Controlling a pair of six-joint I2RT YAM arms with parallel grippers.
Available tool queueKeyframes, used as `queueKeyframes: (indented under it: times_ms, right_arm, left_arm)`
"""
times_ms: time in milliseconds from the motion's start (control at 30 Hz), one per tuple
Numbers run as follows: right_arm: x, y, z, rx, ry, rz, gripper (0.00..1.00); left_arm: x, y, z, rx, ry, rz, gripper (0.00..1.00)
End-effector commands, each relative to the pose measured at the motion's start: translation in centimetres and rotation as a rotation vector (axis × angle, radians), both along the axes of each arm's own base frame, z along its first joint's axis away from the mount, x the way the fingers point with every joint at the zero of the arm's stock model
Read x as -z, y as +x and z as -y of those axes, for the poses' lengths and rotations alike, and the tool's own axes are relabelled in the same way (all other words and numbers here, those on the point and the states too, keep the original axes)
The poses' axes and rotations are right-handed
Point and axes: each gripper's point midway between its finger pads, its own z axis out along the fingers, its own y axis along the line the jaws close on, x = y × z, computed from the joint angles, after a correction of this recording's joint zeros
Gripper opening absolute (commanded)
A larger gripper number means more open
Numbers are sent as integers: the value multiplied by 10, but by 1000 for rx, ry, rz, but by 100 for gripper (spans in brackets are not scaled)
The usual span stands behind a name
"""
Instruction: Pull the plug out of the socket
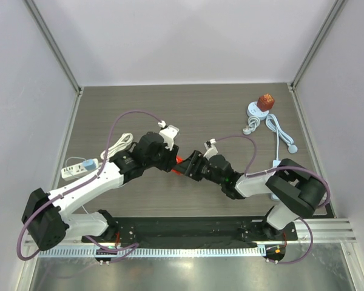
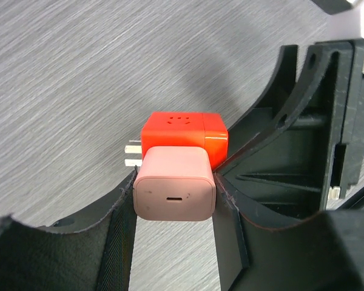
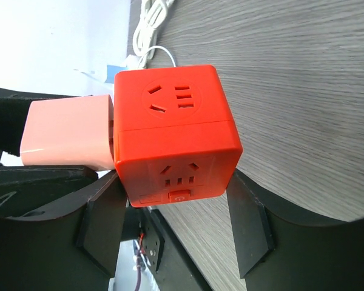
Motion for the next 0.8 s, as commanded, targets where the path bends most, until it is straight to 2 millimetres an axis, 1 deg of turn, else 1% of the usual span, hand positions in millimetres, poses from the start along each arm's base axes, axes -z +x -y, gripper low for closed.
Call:
queueKeyframes:
  times_ms: [0, 33, 67, 133, 167, 200, 233, 267, 300, 333, 367, 400, 433, 467, 500, 533, 567, 600, 633, 667, 700, 767]
  right_arm:
    - [47, -2, 25, 26, -59, -89, 1]
    - [44, -2, 25, 23, -24, -103, 1]
    - [35, -1, 23, 5, 24, -92, 1]
    - [39, -3, 29, 8, 30, -112, 1]
    - [44, 0, 33, 24, 7, -114, 1]
    - [42, 3, 35, 39, -20, -100, 1]
    - [68, -2, 49, 43, -160, -135, 1]
    - [66, 2, 47, 52, -210, -116, 1]
    - [62, 15, 60, 142, -284, -76, 1]
    - [75, 9, 74, 154, -391, -104, 1]
    - [67, 15, 74, 162, -430, -69, 1]
    - [65, 19, 80, 195, -485, -42, 1]
    - [65, 15, 87, 194, -541, -48, 1]
    - [59, 20, 86, 207, -561, -31, 1]
    - [59, 19, 88, 205, -573, -27, 1]
    - [51, 21, 82, 201, -521, -7, 1]
    - [55, 17, 83, 190, -498, -10, 1]
    - [53, 18, 79, 182, -454, -8, 1]
    - [46, 20, 72, 157, -386, -8, 1]
    - [50, 19, 69, 137, -373, -21, 1]
    - [41, 28, 64, 137, -306, -8, 1]
    - [49, 22, 57, 72, -237, -68, 1]
  left_arm:
    - [-56, 1, 41, 131, -144, 123, 0]
    - [-52, 1, 42, 140, -133, 121, 0]
    - [-46, 3, 44, 151, -115, 120, 0]
    - [-42, 6, 43, 153, -98, 133, 0]
    - [-41, 7, 41, 154, -86, 147, 0]
    - [-41, 10, 36, 132, -70, 166, 0]
    - [-42, 11, 33, 129, -61, 174, 0]
    - [-39, 10, 30, 125, -49, 178, 0]
    - [-42, 10, 27, 123, -45, 194, 0]
    - [-41, 9, 25, 121, -44, 193, 0]
    - [-36, 8, 23, 120, -36, 185, 0]
    - [-34, 6, 23, 114, -43, 175, 0]
    - [-32, 6, 22, 109, -43, 169, 0]
    - [-32, 5, 23, 110, -46, 162, 0]
    - [-35, 5, 23, 108, -56, 167, 0]
    - [-37, 5, 24, 108, -63, 175, 0]
    - [-38, 8, 21, 98, -62, 179, 0]
    - [-40, 8, 20, 94, -64, 182, 0]
    - [-41, 9, 17, 85, -59, 190, 0]
    - [-42, 10, 14, 77, -54, 195, 0]
    - [-42, 11, 12, 70, -49, 199, 0]
    - [-41, 11, 9, 70, -32, 209, 0]
